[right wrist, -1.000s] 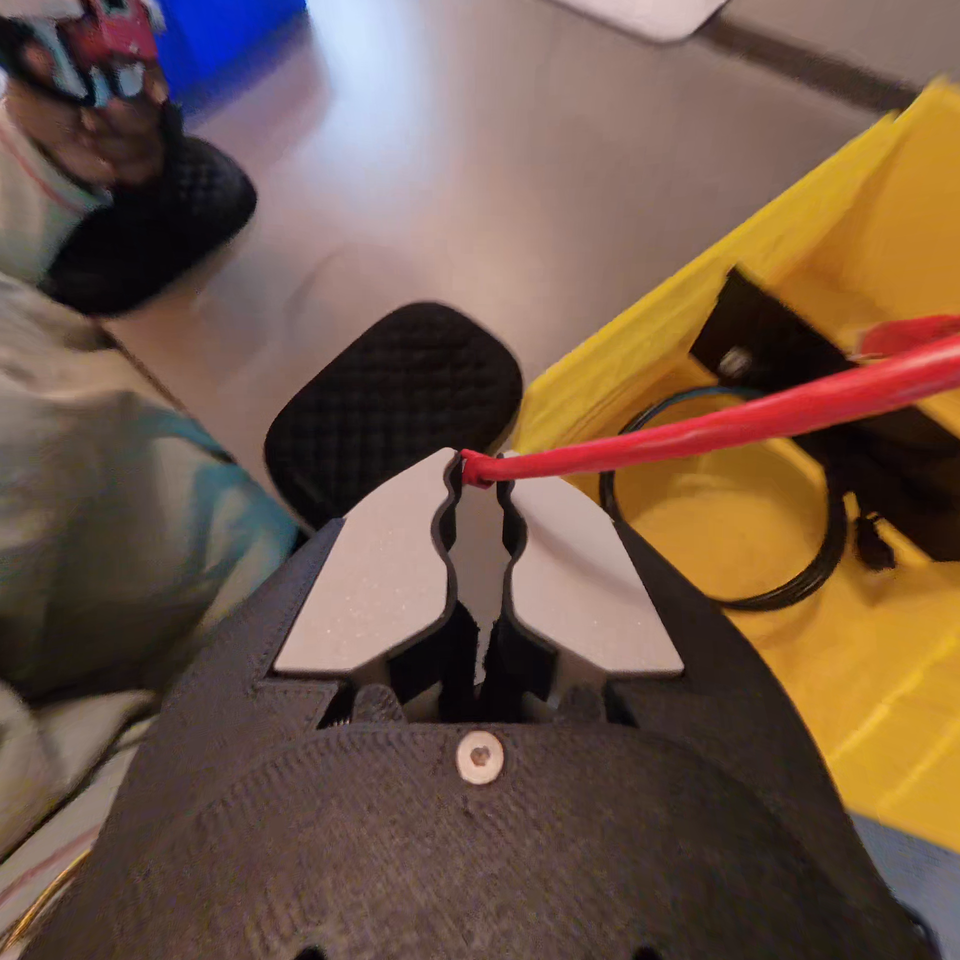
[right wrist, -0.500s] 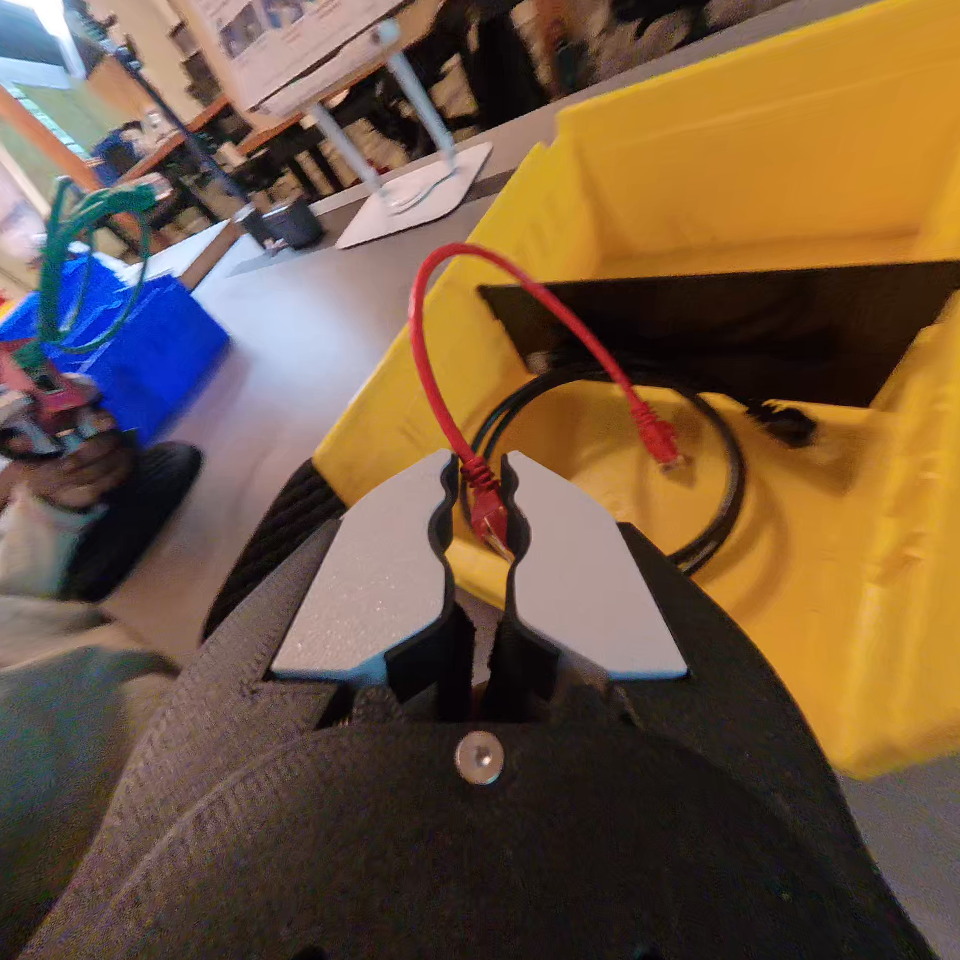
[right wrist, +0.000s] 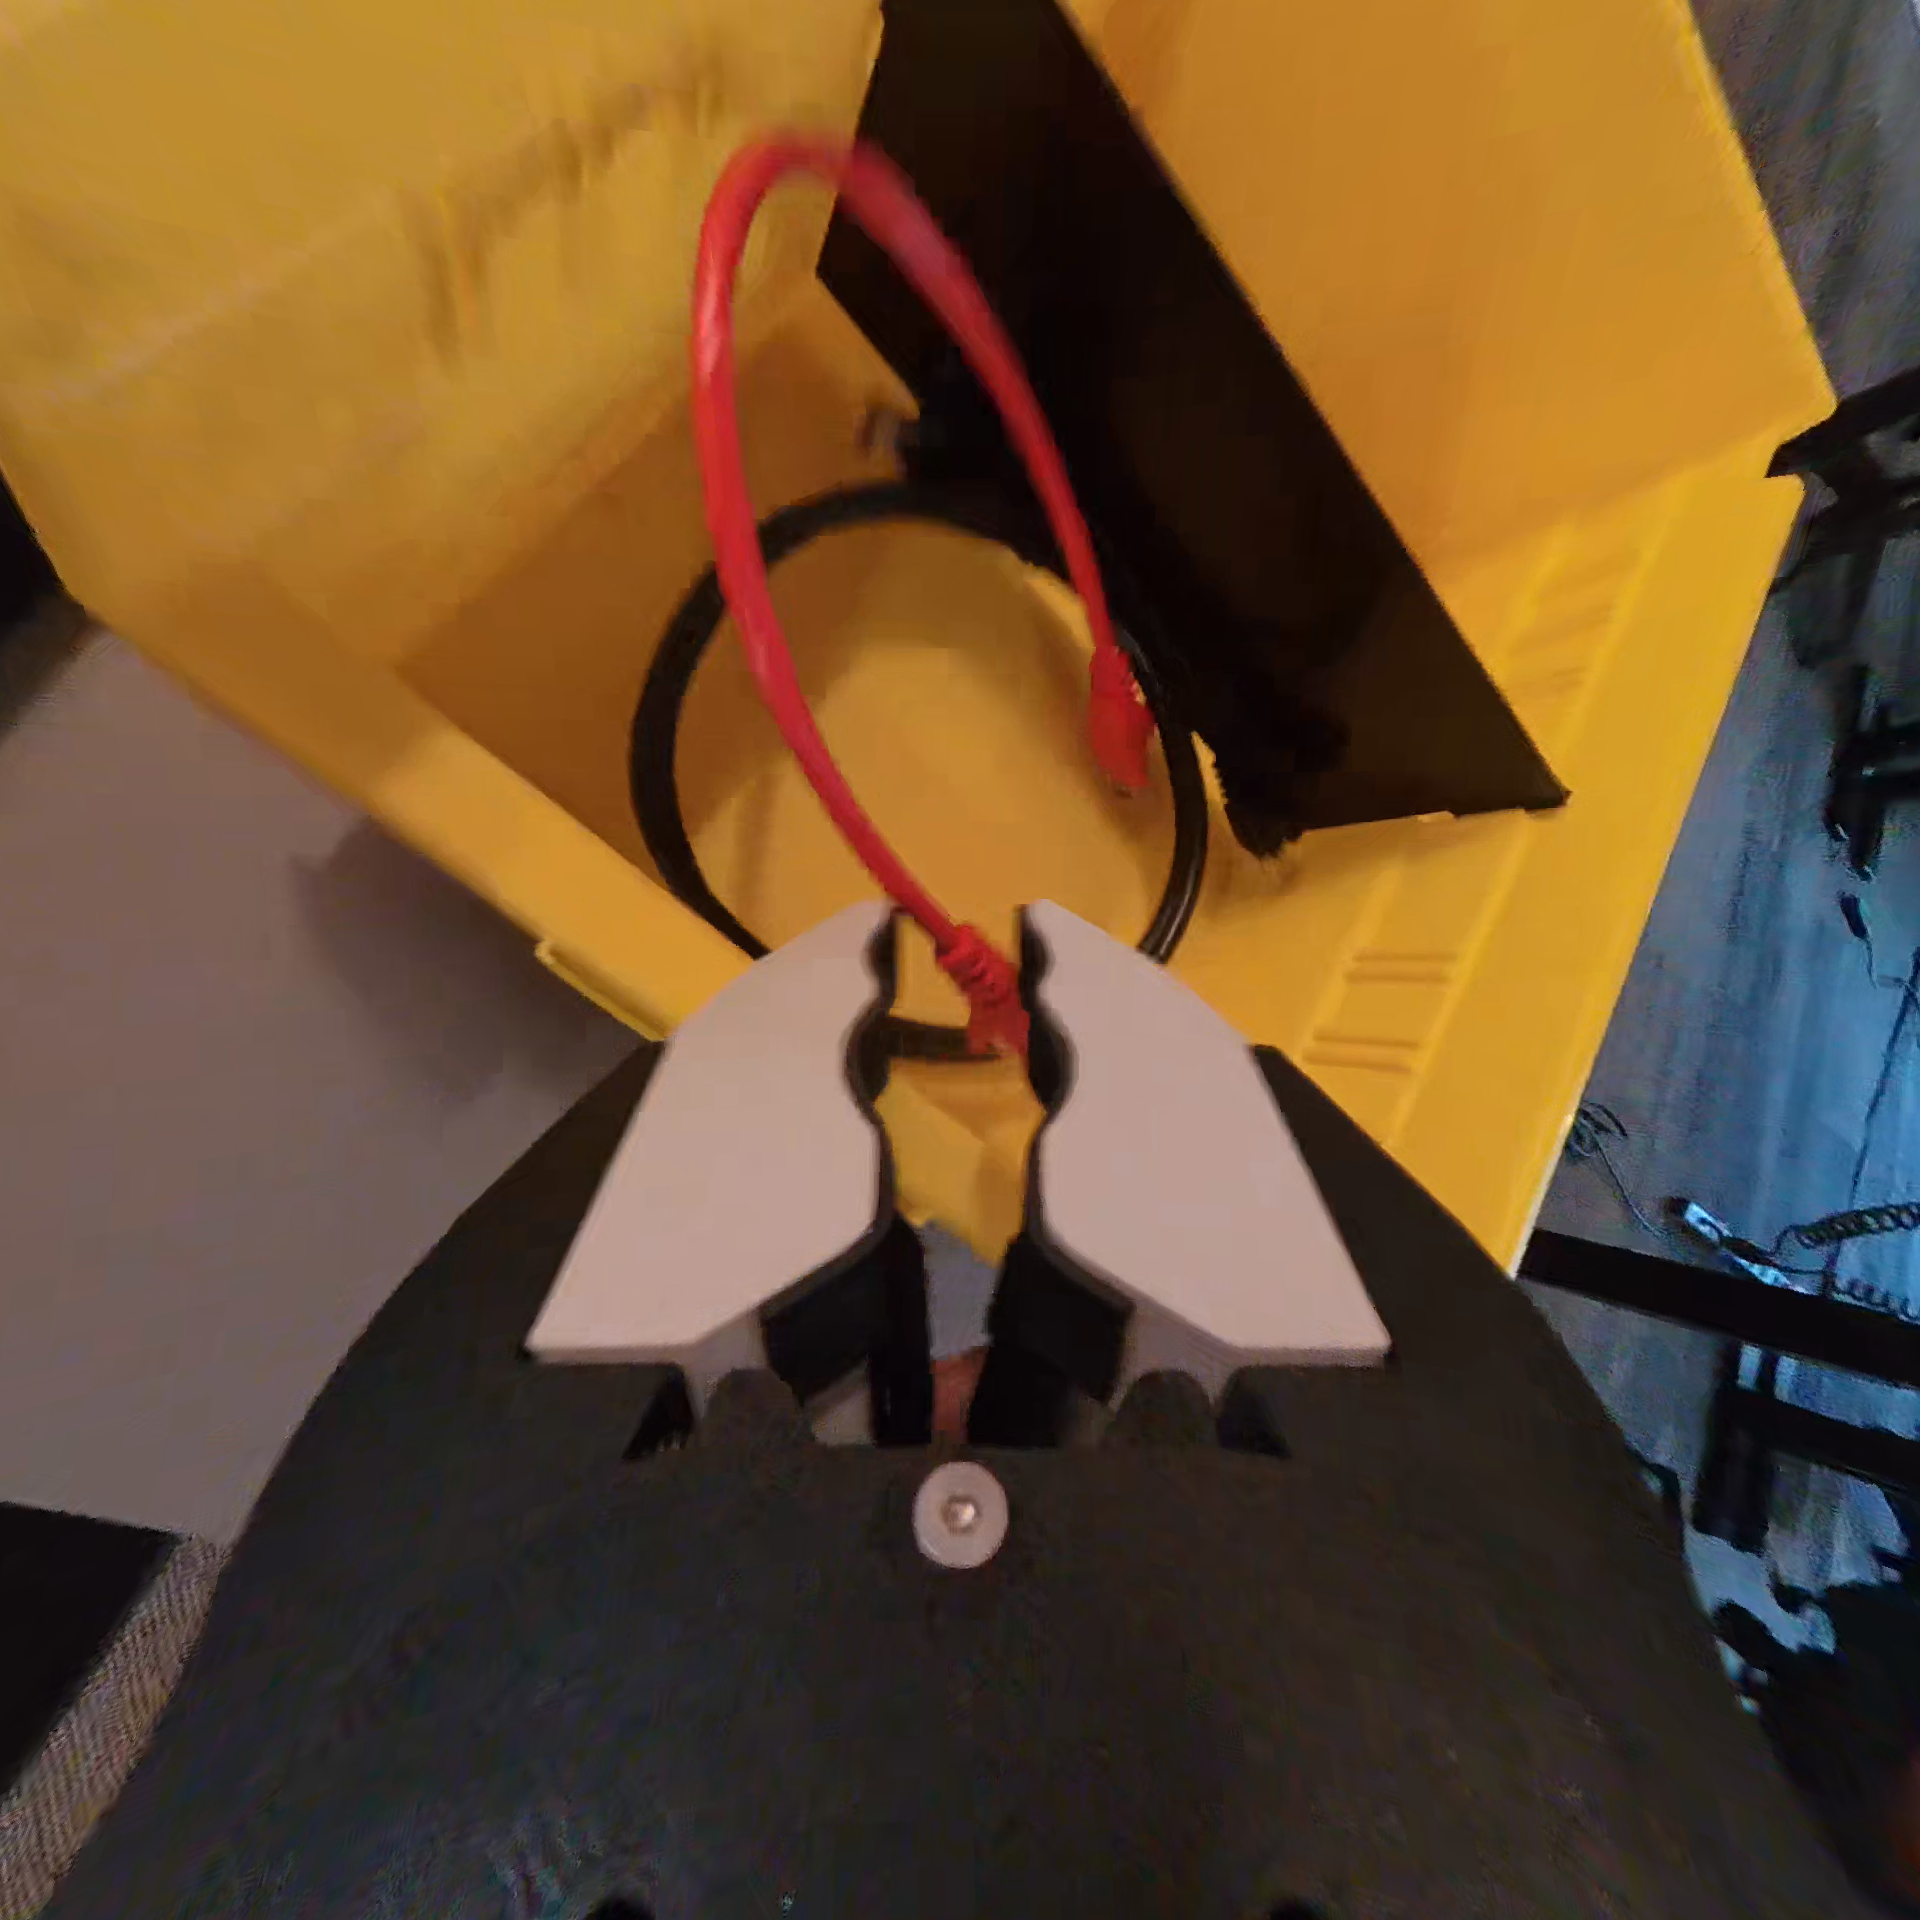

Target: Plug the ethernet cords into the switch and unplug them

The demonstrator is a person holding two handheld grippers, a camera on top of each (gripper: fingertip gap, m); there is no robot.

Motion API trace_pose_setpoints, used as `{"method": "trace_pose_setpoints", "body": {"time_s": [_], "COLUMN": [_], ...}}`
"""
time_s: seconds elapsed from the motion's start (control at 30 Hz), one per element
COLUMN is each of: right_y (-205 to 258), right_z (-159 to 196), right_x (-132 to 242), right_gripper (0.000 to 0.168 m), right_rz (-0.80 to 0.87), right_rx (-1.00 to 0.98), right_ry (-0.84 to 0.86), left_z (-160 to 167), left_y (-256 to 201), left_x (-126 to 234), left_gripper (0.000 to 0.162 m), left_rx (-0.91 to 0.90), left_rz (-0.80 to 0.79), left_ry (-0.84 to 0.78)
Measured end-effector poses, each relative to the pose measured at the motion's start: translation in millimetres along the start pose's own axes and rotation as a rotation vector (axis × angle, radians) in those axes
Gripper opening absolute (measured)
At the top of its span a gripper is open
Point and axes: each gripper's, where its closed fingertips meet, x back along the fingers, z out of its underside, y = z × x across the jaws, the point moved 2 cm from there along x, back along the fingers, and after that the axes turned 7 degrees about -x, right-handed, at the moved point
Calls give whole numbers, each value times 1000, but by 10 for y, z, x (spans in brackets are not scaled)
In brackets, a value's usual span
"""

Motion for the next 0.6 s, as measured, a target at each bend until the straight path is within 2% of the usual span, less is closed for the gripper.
{"method": "trace_pose_setpoints", "body": {"time_s": [0.03,0.13,0.23,0.3,0.37,0.4,0.5,0.53,0.6], "right_y": [-11,29,-151,-164,-29,-10,-185,-212,-207], "right_z": [-39,-80,-207,-498,-833,-868,-449,-294,-127], "right_x": [19,113,288,491,698,693,294,163,-23], "right_gripper": [38,62,57,48,45,38,40,43,45], "right_rz": [-1,-128,-72,-78,-172,-155,72,86,48], "right_rx": [-30,-194,-352,-416,-420,-401,-260,-254,-304], "right_ry": [-26,-65,-172,-377,-593,-587,-192,-76,6], "left_z": [3,16,23,26,30,34,38,37,36], "left_y": [1,0,8,23,31,32,25,22,16], "left_x": [0,-4,-7,-9,-11,-10,-8,-8,-8], "left_gripper": [29,29,29,29,29,29,29,29,29], "left_rx": [0,2,1,2,4,5,0,-2,-4], "left_rz": [-1,-1,-8,-17,-22,-23,-26,-25,-24], "left_ry": [2,12,16,18,19,21,25,25,25]}}
